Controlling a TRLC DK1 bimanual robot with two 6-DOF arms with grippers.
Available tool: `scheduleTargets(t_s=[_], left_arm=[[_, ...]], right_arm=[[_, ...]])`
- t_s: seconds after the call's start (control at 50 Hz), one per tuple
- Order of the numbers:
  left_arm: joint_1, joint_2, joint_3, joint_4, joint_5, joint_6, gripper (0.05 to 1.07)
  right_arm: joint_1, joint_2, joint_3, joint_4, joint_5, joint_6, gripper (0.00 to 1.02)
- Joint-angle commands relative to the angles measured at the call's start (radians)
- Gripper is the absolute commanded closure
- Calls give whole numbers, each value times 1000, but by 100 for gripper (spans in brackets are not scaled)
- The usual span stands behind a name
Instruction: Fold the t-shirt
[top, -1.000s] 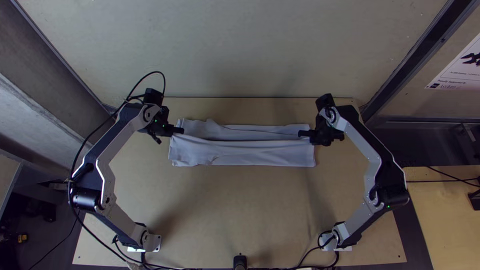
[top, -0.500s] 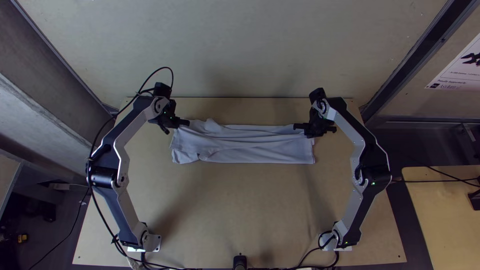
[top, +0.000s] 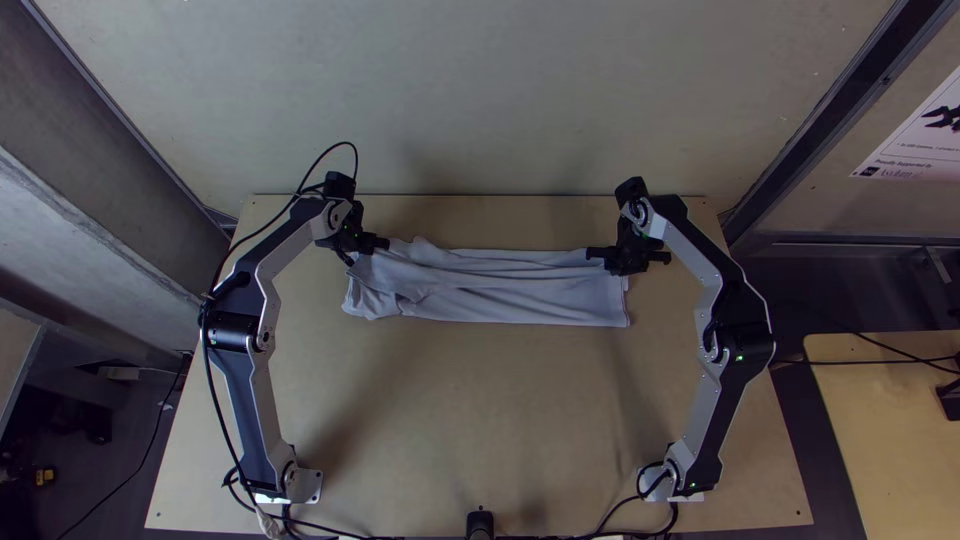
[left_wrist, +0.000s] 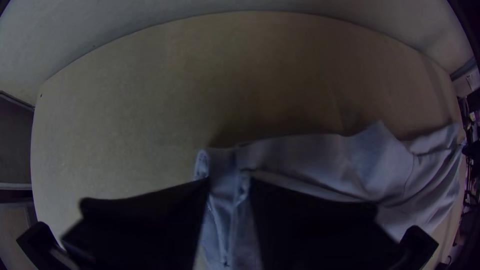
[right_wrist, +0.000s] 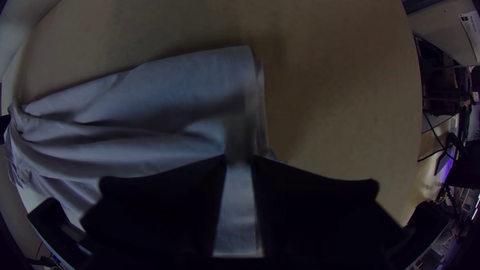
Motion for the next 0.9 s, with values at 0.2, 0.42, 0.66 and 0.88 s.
scheduleTargets(t_s=[0.2, 0.42, 0.66, 0.88], left_arm=[[13, -123, -16, 9, 28, -78, 9], [70, -247, -17, -65, 212, -121, 10], [199, -252, -29, -221, 536, -184, 10], [300, -243, -140, -229, 706, -104, 10]], right_arm=[[-33, -47, 14, -18, 28, -9, 3], [-78, -169, -3, -20, 31, 9, 3], [-127, -312, -47, -23, 51, 9, 3], [-134, -456, -58, -23, 49, 11, 3]])
